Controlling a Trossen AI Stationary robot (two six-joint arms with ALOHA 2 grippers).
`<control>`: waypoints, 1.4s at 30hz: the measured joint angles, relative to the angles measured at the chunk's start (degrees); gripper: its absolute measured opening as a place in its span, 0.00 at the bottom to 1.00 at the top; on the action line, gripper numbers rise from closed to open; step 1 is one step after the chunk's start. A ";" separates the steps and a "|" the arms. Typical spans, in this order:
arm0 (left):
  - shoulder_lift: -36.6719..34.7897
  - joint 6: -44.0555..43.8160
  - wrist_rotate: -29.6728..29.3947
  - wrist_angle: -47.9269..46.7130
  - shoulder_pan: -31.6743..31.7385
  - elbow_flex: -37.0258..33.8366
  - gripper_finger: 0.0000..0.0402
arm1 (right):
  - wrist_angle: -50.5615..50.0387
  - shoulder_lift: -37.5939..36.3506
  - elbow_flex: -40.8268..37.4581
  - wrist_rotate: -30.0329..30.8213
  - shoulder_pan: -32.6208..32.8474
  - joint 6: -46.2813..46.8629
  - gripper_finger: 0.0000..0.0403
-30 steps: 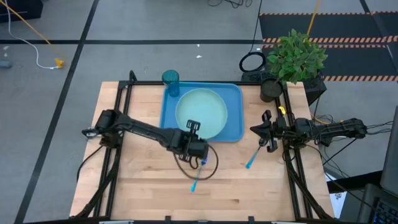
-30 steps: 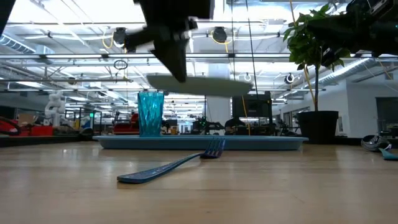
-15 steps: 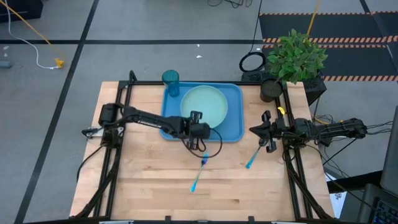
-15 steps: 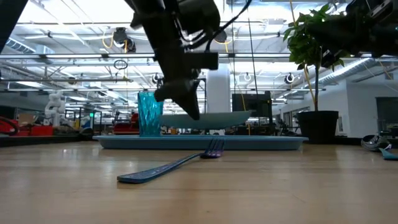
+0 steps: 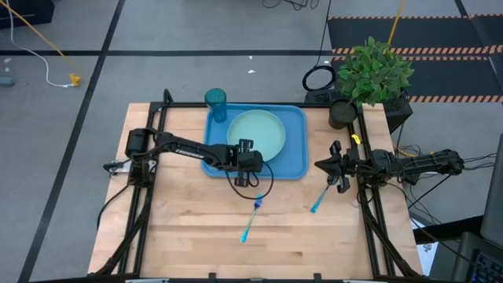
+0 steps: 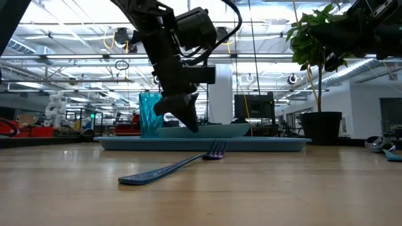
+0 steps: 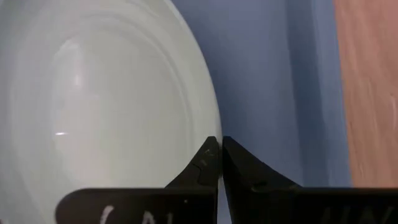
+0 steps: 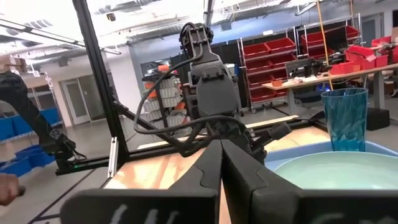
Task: Pick and place plate/cup/fork/spoon on tray
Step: Put the plate on the center of the cup on the blue tray, then put the fork on the right side of the plate on the blue tray
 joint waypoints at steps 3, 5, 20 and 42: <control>0.02 -0.17 0.23 1.19 0.43 -1.39 0.01 | -0.06 0.02 0.00 -0.01 0.00 1.26 0.00; 0.02 -0.20 0.21 0.90 0.57 -1.45 0.01 | -0.76 -0.01 0.00 0.00 0.00 1.42 0.00; 0.02 -4.58 0.20 -1.31 1.89 -1.43 0.07 | -3.91 1.86 0.00 6.12 -0.02 11.51 0.00; -16.90 -14.88 0.16 -9.97 -2.23 -1.30 0.25 | 7.56 47.35 16.33 25.15 19.88 26.91 0.00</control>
